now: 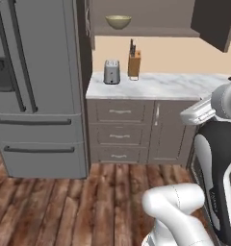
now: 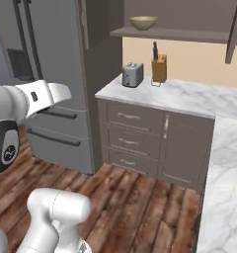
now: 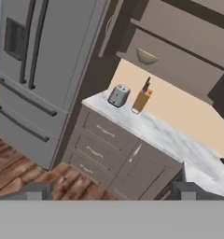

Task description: Move the bowls from the cabinet to the plates on the dining table.

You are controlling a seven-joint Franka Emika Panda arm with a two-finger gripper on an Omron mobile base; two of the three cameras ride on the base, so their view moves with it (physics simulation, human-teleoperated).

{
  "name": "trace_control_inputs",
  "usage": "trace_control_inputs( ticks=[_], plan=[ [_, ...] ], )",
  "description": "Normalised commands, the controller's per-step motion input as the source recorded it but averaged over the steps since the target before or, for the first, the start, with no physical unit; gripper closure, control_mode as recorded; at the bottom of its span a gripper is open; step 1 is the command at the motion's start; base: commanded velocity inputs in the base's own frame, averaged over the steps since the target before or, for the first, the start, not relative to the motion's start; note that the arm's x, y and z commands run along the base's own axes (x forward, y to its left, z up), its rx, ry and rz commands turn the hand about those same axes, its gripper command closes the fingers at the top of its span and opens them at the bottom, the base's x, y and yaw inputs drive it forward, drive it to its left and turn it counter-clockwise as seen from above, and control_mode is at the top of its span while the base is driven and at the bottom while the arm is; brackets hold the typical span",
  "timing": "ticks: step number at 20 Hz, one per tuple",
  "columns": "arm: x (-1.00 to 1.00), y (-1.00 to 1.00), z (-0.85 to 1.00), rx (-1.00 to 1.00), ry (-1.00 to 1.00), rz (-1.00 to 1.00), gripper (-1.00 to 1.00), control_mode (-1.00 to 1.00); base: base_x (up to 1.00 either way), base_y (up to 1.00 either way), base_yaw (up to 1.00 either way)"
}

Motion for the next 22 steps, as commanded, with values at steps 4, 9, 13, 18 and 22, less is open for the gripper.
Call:
trace_control_inputs(
  ticks=[4, 9, 13, 18, 22],
  plan=[
    [0.0, 0.0, 0.0, 0.0, 0.0, 0.0, -1.0, 1.0, 0.72, -0.27, 0.0],
    [0.0, 0.0, 0.0, 0.0, 0.0, 0.0, -1.0, 1.0, 0.7, -0.28, 0.0],
    [0.0, 0.0, 0.0, 0.0, 0.0, 0.0, -1.0, 1.0, 0.72, -0.29, 0.0],
    [0.0, 0.0, 0.0, 0.0, 0.0, 0.0, -1.0, 1.0, 0.71, -0.28, 0.0],
    [0.0, 0.0, 0.0, 0.0, 0.0, 0.0, -1.0, 1.0, 0.71, -0.26, 0.0]
  ],
)
